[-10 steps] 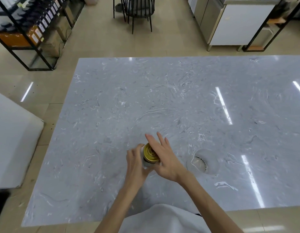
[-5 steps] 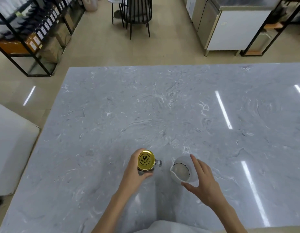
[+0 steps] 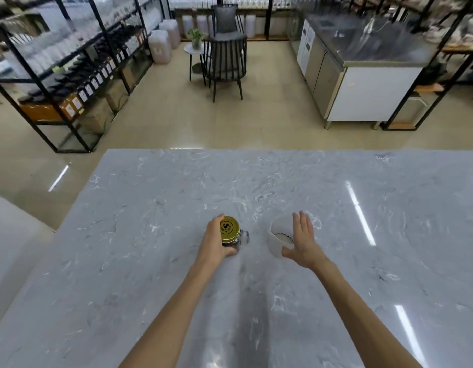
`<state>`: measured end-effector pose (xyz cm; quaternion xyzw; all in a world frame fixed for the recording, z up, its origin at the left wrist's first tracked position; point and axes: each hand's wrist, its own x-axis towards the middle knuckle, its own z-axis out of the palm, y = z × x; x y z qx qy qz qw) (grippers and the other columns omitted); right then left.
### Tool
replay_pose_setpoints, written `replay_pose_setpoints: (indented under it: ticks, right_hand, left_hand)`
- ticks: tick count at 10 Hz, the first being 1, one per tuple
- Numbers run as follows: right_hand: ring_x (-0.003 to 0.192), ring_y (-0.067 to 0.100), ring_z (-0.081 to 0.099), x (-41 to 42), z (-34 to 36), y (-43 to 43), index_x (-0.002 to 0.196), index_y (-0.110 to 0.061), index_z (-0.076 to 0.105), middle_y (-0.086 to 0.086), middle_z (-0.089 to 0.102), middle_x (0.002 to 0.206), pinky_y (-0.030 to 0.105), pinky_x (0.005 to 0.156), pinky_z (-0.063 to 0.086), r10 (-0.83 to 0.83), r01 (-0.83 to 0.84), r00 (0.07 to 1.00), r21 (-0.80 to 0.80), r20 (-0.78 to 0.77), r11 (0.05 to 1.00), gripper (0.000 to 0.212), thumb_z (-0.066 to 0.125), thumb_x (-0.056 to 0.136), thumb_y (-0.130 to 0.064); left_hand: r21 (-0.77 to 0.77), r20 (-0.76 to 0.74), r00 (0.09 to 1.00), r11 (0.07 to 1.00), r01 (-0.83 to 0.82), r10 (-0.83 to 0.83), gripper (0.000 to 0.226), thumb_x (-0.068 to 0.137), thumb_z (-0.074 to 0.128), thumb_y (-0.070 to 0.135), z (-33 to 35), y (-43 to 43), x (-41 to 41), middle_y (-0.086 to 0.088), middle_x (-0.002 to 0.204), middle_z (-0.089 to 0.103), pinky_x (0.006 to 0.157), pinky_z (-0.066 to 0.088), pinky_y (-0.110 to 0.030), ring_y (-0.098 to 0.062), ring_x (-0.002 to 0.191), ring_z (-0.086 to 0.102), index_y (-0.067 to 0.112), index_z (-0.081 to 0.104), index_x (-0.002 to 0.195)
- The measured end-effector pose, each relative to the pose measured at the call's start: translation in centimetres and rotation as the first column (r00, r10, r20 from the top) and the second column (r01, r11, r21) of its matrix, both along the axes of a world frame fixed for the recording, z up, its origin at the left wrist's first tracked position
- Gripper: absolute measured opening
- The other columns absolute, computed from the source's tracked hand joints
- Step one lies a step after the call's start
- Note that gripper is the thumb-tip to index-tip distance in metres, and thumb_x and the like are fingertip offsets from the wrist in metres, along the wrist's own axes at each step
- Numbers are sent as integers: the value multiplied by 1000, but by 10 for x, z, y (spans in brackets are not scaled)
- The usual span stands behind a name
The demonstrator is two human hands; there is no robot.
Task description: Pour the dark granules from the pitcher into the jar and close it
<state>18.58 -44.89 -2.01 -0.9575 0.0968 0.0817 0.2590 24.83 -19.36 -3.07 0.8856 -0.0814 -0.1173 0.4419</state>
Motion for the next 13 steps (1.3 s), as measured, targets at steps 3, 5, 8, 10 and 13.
replay_pose_setpoints:
  ticks: [3,5,8,10,13]
  right_hand:
    - [151,35,-1,47,0,-12,155,-1,-5,15,-5,164,41,118,22,-4,5,999,-31,49,1000,109,74,85,-32]
    - [150,31,11,39,6,-17,157,-8,1,11,6,164,41,117,28,-7,8,999,-33,38,999,104,74,87,-31]
    - [152,25,7,17,-7,-27,158,-21,0,-1,-2,167,44,116,31,-105,105,994,12,12,994,106,77,85,-24]
    - [153,23,-9,17,-5,-24,157,-15,-7,3,-12,166,38,121,12,-78,78,997,-9,18,997,108,75,87,-24]
    - [149,33,-24,-1,21,-14,151,-30,-27,0,-30,161,55,120,12,-89,86,996,-186,-4,979,130,72,74,-64]
  left_hand:
    - [21,2,999,999,-39,39,111,59,97,5,5,-30,47,-9,140,44,108,42,-41,-24,128,48,14,32,148]
    - [60,10,1000,998,7,-8,105,66,94,9,8,-16,45,-7,144,44,104,44,-31,-25,128,49,17,31,149]
    - [18,-79,996,999,-27,28,107,63,96,4,6,17,38,-9,137,45,104,47,-43,-27,126,50,16,30,146]
    - [87,-41,999,996,-24,27,107,66,94,6,9,12,32,-9,143,42,109,42,-39,-25,130,47,16,29,149]
    - [547,110,989,837,24,-101,122,79,77,57,22,18,10,-7,163,-28,115,9,-64,-37,149,-19,30,-12,158]
